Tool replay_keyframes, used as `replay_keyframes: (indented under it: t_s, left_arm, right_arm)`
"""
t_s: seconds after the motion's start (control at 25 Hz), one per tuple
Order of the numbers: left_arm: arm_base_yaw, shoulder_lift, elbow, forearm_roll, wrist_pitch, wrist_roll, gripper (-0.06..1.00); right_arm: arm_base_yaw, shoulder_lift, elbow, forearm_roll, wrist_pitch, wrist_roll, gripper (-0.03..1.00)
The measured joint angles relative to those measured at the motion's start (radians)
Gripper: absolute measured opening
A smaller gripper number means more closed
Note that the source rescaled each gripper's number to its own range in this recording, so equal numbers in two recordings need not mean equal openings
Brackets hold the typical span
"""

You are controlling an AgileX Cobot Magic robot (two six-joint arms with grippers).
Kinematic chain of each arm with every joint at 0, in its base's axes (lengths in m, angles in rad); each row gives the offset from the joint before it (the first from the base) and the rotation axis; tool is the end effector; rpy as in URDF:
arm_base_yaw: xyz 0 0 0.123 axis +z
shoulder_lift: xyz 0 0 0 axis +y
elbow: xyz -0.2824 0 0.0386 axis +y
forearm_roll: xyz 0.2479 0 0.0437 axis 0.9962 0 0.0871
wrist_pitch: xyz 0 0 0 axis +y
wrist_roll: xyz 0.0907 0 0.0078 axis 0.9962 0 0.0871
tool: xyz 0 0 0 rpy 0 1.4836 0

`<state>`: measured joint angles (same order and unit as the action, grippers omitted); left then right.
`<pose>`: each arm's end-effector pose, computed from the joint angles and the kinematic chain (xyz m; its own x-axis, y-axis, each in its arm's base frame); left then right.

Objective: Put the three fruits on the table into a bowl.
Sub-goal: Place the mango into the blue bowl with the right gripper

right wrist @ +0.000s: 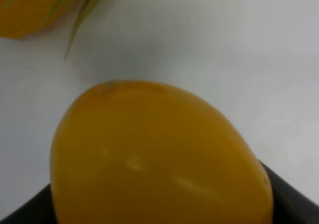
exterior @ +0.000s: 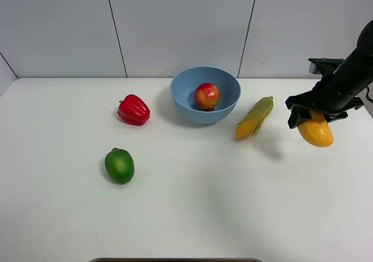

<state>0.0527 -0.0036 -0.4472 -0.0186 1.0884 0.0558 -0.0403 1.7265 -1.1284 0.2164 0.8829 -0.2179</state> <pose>-0.0008 -0.0015 0.2602 -0.5235 0.0196 -0.8518 -0.0140 0.9994 0.0316 0.3284 0.0019 0.2043 -0.9791 -0.0386 -0.1998 -0.0690 0.9866 0.1476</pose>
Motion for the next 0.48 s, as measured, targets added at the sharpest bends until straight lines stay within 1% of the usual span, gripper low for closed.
replay_keyframes:
  t_s: [0.28, 0.36, 0.48]
  left_arm:
    - [0.000, 0.000, 0.000, 0.000, 0.000, 0.000, 1.00]
    - [0.000, 0.000, 0.000, 0.000, 0.000, 0.000, 1.00]
    - [0.000, 0.000, 0.000, 0.000, 0.000, 0.000, 1.00]
  right_arm:
    - [0.101, -0.002, -0.008, 0.025, -0.027, -0.001, 0.00]
    - [0.132, -0.002, -0.042, 0.025, -0.026, -0.001, 0.00]
    - [0.173, -0.002, -0.134, 0.025, -0.024, -0.001, 0.00]
